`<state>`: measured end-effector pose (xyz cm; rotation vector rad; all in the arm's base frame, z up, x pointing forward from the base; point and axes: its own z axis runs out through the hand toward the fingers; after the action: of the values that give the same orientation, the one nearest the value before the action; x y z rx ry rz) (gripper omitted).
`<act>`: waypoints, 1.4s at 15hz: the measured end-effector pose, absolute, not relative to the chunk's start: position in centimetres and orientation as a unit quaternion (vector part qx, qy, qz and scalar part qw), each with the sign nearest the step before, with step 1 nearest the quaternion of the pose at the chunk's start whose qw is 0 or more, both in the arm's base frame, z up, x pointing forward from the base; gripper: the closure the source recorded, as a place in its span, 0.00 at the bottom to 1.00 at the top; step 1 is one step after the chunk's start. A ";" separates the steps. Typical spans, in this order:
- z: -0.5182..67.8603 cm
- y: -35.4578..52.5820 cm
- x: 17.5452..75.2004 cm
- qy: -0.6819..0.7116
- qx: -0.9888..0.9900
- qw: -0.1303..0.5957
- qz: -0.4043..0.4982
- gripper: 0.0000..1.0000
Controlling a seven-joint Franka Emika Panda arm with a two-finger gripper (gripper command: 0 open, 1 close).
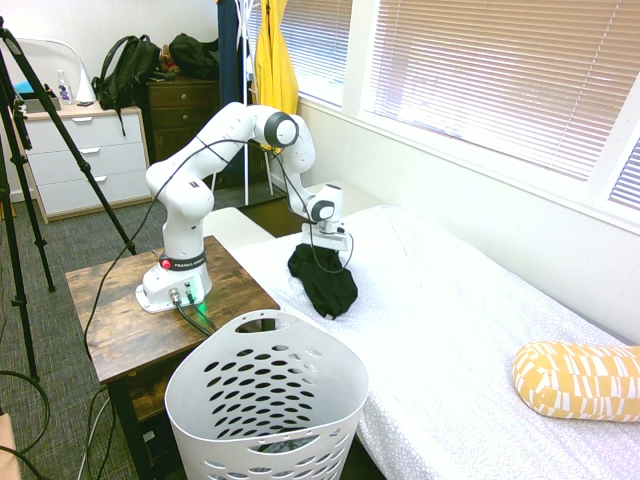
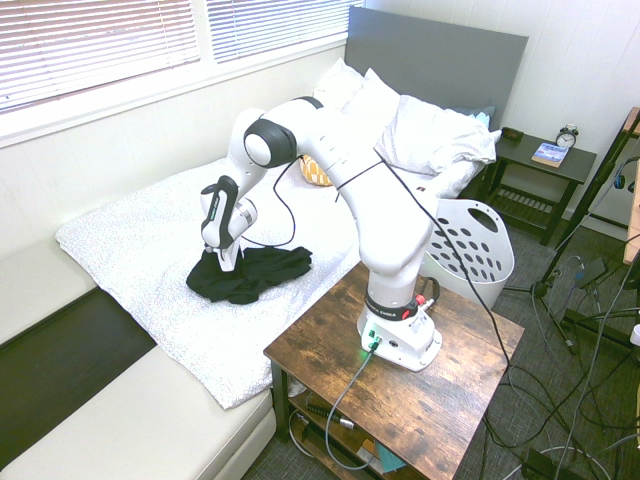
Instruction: Put my clothes in the laundry bag
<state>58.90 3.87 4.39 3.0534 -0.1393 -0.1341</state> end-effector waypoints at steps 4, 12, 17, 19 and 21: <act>4.5 4.0 58.9 -0.046 0.997 0.043 -0.043 1.00; 4.7 3.8 59.0 -0.048 0.997 0.044 -0.043 1.00; 6.4 3.1 58.8 -0.053 0.996 0.049 -0.042 1.00; 7.9 3.3 58.5 -0.054 0.996 0.056 -0.042 1.00; 9.9 3.8 58.3 -0.061 0.996 0.060 -0.040 1.00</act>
<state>58.32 3.84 9.91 3.0127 -0.1841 -0.1207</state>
